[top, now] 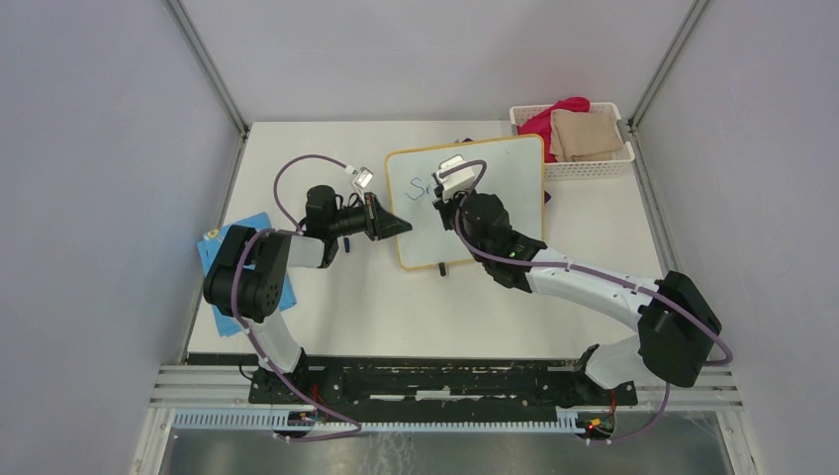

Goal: Write a sentence on the whiteboard

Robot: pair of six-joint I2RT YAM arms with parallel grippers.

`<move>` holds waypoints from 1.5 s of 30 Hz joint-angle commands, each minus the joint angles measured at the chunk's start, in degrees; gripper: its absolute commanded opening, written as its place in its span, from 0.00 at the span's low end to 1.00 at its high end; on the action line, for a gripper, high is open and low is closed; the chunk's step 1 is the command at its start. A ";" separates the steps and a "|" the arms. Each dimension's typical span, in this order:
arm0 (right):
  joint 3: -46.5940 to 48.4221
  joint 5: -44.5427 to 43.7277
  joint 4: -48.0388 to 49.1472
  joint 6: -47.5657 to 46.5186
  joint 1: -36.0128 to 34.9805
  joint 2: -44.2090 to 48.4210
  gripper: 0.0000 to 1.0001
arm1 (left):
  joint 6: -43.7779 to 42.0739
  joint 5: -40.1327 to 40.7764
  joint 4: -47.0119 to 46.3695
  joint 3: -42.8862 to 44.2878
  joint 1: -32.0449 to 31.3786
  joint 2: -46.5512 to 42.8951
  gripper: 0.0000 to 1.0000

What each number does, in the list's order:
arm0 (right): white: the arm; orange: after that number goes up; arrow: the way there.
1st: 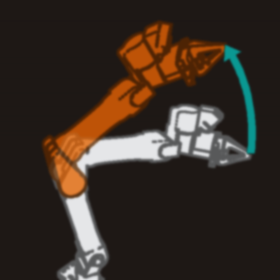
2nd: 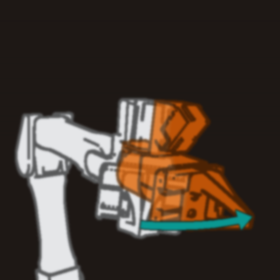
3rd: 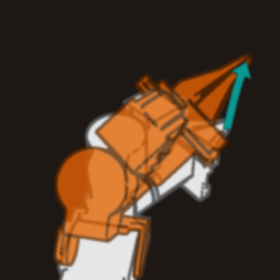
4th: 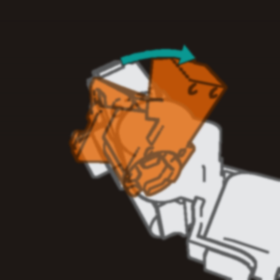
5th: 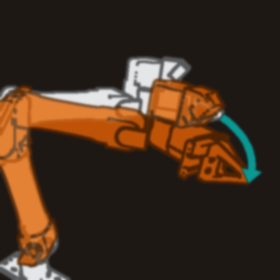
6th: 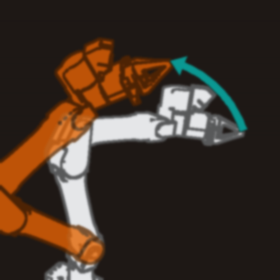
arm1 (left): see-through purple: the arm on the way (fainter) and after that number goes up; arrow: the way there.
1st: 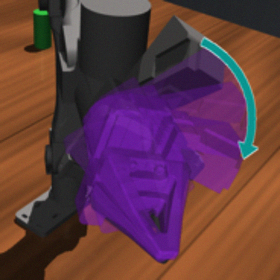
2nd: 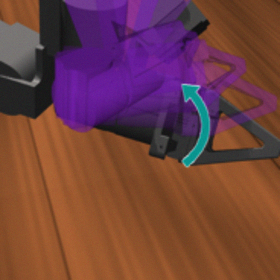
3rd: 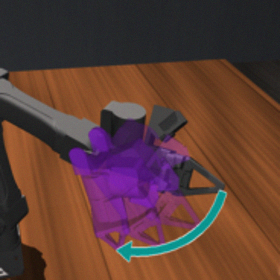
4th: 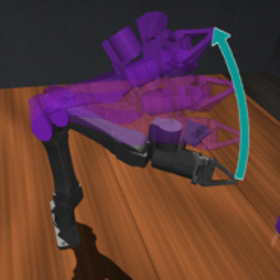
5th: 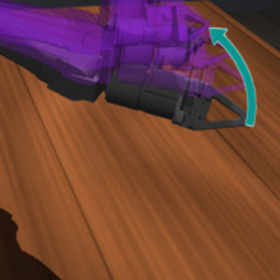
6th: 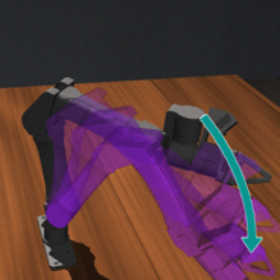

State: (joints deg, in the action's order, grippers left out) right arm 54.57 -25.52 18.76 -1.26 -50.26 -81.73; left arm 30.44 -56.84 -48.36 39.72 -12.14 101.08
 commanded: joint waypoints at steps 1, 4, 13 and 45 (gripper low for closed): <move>1.22 -1.72 0.86 -0.34 1.30 0.67 0.00 | -1.70 1.42 0.53 -0.40 0.01 -1.76 0.02; -0.03 -1.31 0.84 -0.32 1.29 1.17 0.00 | -1.70 1.49 0.62 -0.43 0.01 -1.76 0.02; -4.19 -0.39 1.00 0.48 1.29 2.97 0.00 | -1.70 1.47 0.70 -0.36 -0.04 -1.76 0.02; 1.07 -2.06 0.88 -0.81 2.06 1.59 0.00 | -2.66 1.47 1.53 -0.27 -0.34 -1.93 0.02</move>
State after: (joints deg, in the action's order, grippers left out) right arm 52.80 -25.54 18.57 -1.37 -49.30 -79.77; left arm 30.35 -56.55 -48.23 39.72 -12.47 101.08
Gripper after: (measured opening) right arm 0.177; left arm 0.240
